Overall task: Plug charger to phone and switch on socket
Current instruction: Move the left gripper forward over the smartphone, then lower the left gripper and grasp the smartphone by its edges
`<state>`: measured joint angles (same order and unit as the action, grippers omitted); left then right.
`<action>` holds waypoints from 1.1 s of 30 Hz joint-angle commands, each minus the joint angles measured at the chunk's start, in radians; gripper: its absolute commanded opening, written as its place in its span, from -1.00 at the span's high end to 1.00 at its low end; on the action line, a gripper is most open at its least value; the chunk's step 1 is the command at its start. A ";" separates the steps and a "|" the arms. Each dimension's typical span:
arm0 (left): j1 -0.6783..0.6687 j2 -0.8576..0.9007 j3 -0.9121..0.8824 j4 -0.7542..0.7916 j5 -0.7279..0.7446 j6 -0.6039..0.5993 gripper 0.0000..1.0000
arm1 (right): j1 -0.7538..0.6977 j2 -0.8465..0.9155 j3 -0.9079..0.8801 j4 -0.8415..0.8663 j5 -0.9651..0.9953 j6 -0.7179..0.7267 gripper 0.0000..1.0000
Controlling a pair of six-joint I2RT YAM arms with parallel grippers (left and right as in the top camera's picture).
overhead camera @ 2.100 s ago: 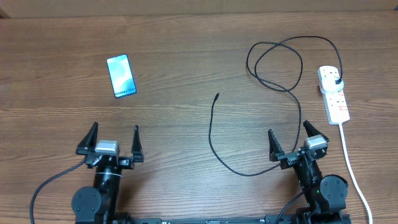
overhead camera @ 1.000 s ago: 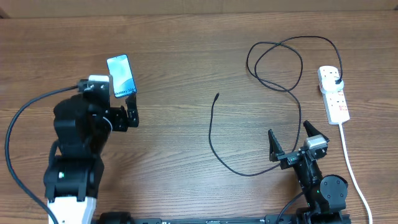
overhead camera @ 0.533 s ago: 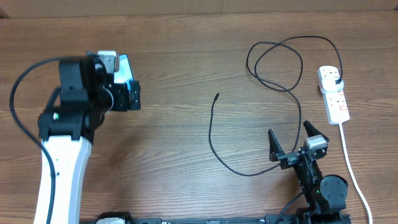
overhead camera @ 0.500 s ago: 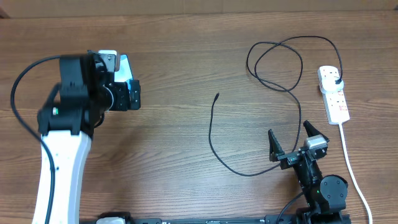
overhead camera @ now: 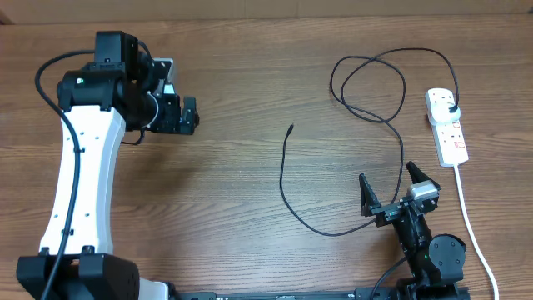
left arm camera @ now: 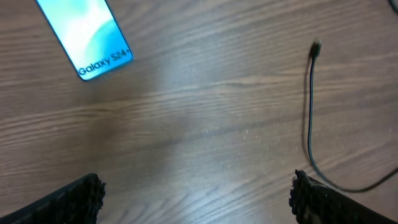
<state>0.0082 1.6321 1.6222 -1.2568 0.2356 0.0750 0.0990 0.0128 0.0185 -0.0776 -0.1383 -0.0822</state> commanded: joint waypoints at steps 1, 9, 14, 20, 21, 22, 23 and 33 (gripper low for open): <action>0.004 0.028 0.026 0.004 0.028 0.030 -0.99 | 0.005 -0.010 -0.010 0.004 0.010 0.004 -1.00; 0.004 0.032 0.026 0.119 0.023 -0.063 -0.99 | 0.005 -0.010 -0.010 0.004 0.010 0.004 -1.00; 0.005 0.033 0.040 0.177 0.011 -0.142 -1.00 | 0.005 -0.010 -0.010 0.004 0.010 0.004 -1.00; 0.005 0.122 0.202 0.099 -0.039 -0.210 -1.00 | 0.005 -0.010 -0.010 0.004 0.010 0.004 -1.00; 0.005 0.150 0.246 0.074 -0.045 -0.216 -0.99 | 0.005 -0.010 -0.010 0.004 0.010 0.004 -1.00; 0.005 0.185 0.306 0.037 -0.044 -0.219 -1.00 | 0.005 -0.010 -0.010 0.004 0.010 0.004 -1.00; 0.005 0.214 0.352 0.009 -0.044 -0.226 -1.00 | 0.005 -0.010 -0.010 0.004 0.010 0.004 -1.00; 0.008 0.499 0.734 -0.201 -0.111 -0.332 -0.99 | 0.005 -0.010 -0.010 0.004 0.010 0.004 -1.00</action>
<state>0.0082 2.0579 2.2910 -1.4467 0.1814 -0.1810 0.0990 0.0128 0.0185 -0.0769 -0.1379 -0.0818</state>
